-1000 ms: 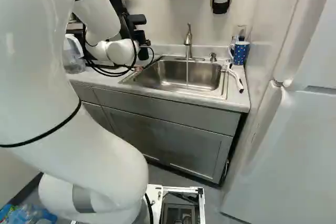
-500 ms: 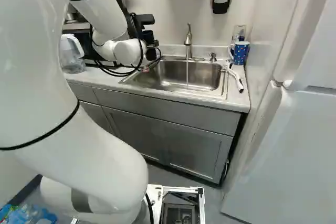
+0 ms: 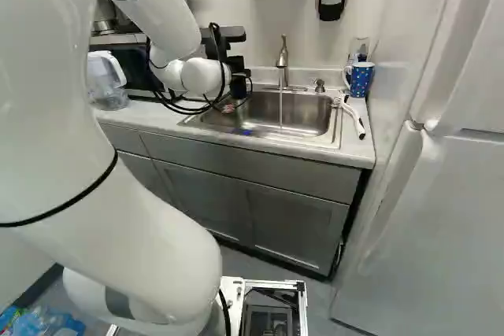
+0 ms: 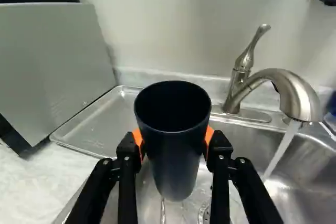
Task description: Rinse the cup and place it in the tray
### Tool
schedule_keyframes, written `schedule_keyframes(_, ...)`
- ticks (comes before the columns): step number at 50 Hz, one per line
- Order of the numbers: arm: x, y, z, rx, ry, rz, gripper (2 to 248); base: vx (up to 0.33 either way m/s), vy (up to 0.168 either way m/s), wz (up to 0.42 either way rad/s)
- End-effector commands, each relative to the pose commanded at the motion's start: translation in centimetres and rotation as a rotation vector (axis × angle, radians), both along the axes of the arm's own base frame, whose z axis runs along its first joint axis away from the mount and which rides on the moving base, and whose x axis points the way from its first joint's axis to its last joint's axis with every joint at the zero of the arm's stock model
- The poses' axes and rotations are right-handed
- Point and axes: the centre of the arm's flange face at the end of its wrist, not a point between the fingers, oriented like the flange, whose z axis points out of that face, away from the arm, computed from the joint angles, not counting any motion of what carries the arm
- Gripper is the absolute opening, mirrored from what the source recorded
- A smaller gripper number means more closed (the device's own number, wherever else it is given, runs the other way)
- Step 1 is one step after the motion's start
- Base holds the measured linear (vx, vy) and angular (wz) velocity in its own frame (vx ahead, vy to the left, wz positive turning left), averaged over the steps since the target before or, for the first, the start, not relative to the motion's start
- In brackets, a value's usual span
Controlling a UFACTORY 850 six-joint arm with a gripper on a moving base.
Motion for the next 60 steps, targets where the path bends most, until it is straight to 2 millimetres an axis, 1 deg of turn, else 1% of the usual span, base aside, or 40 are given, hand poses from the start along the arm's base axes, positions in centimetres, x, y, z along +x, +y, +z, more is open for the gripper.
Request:
schedule_keyframes(18, -0.4, -2.6, -1.0, 0.008, 0.120, -0.056, 125, 0.000, 0.000, 0.000)
schedule_keyframes(42, -0.7, -6.2, -2.0, 0.024, 0.237, -0.131, 125, 0.000, 0.000, 0.000)
schedule_keyframes(53, -0.6, -7.9, -2.1, 0.031, 0.258, -0.165, 125, 0.000, 0.000, 0.000)
schedule_keyframes(60, -0.2, -9.0, -2.5, 0.035, 0.266, -0.186, 125, 0.000, 0.000, 0.000)
